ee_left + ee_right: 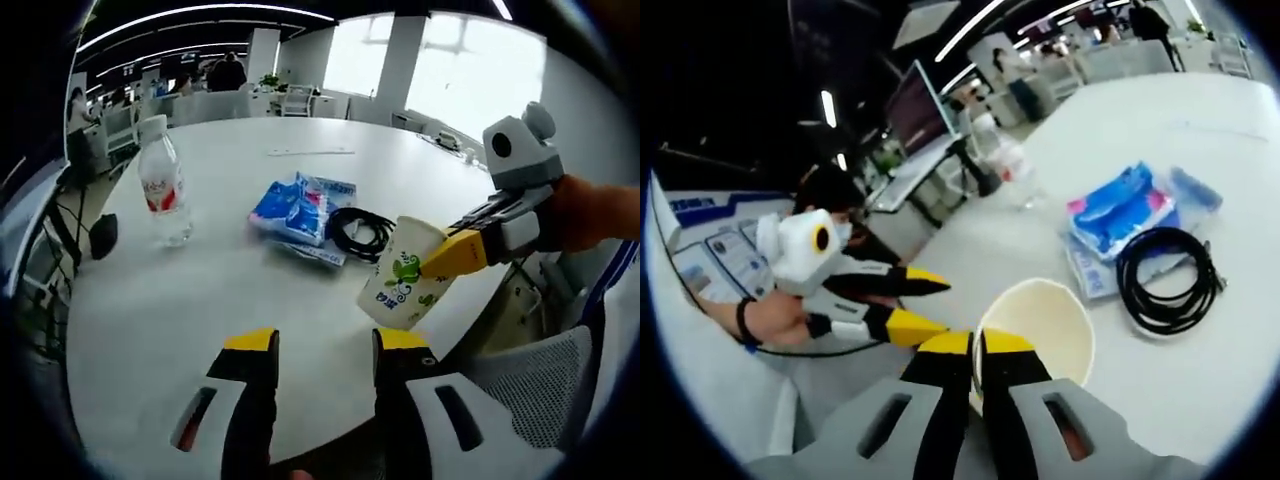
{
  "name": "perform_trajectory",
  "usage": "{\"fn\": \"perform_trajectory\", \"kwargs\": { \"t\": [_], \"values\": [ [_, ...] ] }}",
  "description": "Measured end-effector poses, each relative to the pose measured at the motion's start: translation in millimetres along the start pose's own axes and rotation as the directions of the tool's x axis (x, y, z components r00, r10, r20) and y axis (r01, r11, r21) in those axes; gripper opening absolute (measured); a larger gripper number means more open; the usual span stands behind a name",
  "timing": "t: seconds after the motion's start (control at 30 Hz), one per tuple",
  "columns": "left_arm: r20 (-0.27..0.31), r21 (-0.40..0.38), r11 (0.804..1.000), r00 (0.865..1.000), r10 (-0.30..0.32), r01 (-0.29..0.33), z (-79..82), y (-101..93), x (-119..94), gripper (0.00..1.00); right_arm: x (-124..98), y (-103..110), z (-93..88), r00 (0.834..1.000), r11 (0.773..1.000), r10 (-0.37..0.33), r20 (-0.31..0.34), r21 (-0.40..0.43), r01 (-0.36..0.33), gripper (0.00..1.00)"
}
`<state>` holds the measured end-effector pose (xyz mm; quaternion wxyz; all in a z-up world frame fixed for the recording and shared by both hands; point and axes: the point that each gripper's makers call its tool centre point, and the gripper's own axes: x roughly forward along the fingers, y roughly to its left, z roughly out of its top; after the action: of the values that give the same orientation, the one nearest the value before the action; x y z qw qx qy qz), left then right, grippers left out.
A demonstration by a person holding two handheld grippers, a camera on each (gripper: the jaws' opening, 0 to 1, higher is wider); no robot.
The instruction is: Arrange the tabletop items into an orderly group along one side of the table until the central work area is clear of visible clutter.
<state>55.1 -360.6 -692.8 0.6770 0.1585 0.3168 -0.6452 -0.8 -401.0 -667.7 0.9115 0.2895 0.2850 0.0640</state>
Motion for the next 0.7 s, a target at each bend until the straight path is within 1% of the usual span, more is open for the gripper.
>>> {"fn": "perform_trajectory", "kwargs": {
  "t": [0.27,0.43,0.7],
  "values": [
    [0.012,-0.029,1.000,1.000,0.010,-0.009,0.6,1.4,-3.7,0.36,9.2,2.7,10.9,1.000,0.999,0.011,-0.012,-0.030,-0.011,0.00],
    [0.027,-0.048,0.998,0.999,0.028,-0.026,3.8,4.6,-7.1,0.36,16.3,3.0,18.8,1.000,0.998,0.017,-0.018,-0.056,-0.018,0.00],
    [0.035,-0.063,0.996,0.998,0.057,-0.055,5.1,10.2,-13.0,0.36,28.2,4.2,29.0,0.999,0.995,0.031,-0.040,-0.097,-0.035,0.00]
  ]
}}
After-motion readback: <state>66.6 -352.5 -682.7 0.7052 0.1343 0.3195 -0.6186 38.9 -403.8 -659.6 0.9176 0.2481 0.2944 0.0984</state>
